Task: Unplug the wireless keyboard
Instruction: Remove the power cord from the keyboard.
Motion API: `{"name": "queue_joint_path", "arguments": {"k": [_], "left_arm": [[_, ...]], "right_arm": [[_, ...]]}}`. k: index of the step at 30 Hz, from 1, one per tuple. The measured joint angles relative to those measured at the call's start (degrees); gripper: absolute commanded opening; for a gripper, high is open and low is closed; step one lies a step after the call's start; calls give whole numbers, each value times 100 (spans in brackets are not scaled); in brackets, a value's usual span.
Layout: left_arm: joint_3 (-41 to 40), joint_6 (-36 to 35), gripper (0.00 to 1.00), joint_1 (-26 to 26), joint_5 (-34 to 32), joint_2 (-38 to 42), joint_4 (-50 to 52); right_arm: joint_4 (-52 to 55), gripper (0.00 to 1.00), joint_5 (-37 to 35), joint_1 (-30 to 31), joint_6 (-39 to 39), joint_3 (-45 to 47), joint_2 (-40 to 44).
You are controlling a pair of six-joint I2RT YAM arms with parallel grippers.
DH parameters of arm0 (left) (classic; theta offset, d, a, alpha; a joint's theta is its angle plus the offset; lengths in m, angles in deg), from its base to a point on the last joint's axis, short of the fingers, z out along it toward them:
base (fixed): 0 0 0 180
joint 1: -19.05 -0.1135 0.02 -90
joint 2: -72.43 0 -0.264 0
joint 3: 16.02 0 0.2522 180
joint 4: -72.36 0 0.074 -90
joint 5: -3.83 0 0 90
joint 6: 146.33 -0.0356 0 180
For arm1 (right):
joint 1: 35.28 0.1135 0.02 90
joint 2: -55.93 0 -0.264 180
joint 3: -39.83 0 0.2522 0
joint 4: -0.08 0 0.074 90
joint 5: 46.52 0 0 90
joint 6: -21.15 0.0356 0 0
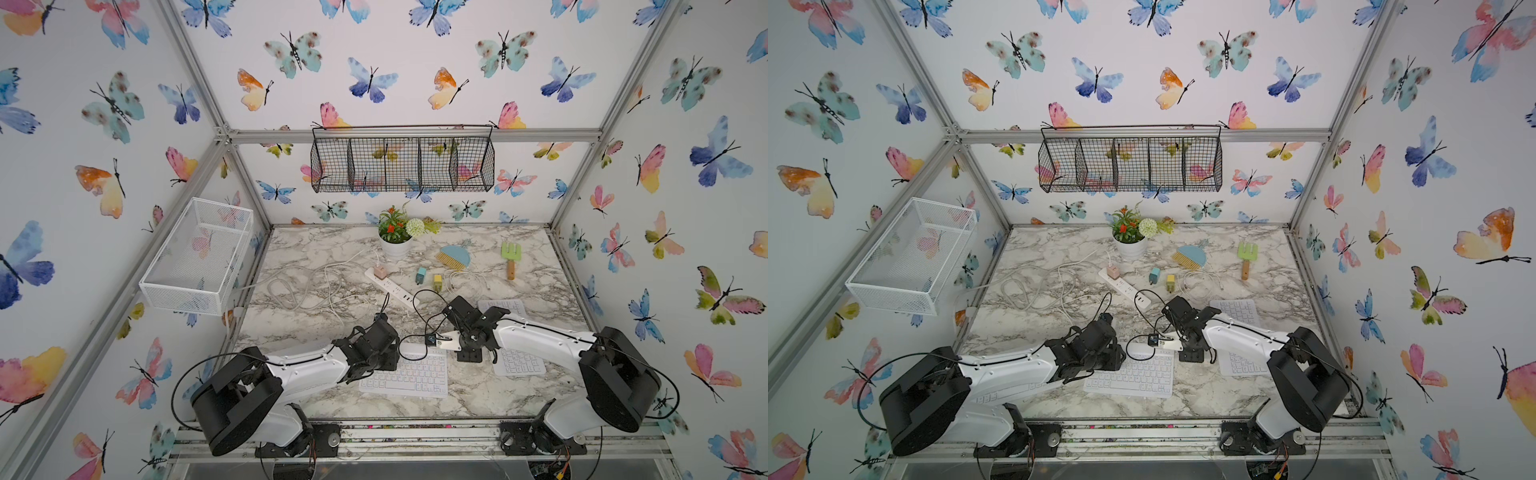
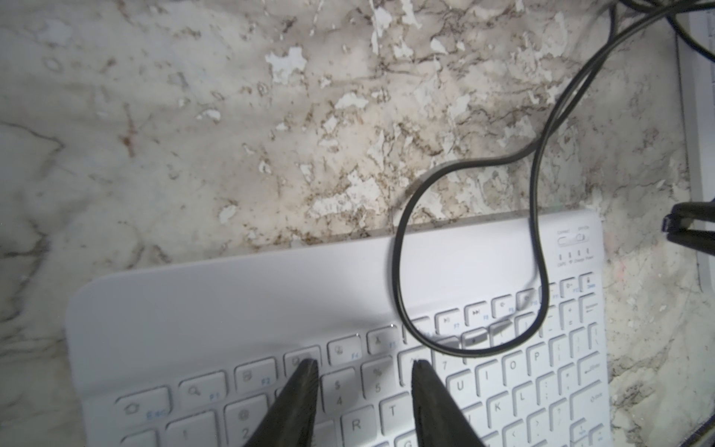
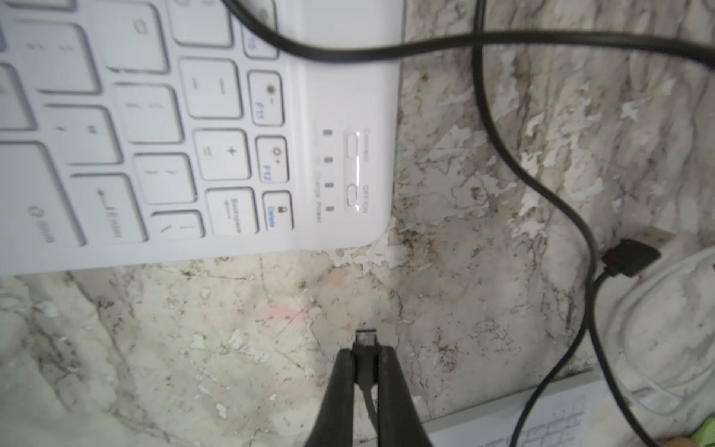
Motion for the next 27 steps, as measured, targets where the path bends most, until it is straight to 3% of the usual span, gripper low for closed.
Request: {"name": "queue_joint_path", "arguments": {"k": [9, 12, 15, 20, 27], "left_arm": [[83, -7, 48, -55, 28, 114, 120], [120, -26, 50, -164, 79, 225, 376], [177, -68, 52, -251, 133, 306, 636], [382, -157, 56, -503, 186, 522, 1478], [841, -269, 60, -1204, 192, 1150, 2214]], "right_arm": [[96, 10, 393, 0, 354, -142, -334], [96, 28, 435, 0, 409, -55, -332], [109, 35, 472, 0, 452, 15, -284], [-13, 57, 442, 0, 525, 26, 103], [-411, 60, 535, 0, 876, -400, 424]]}}
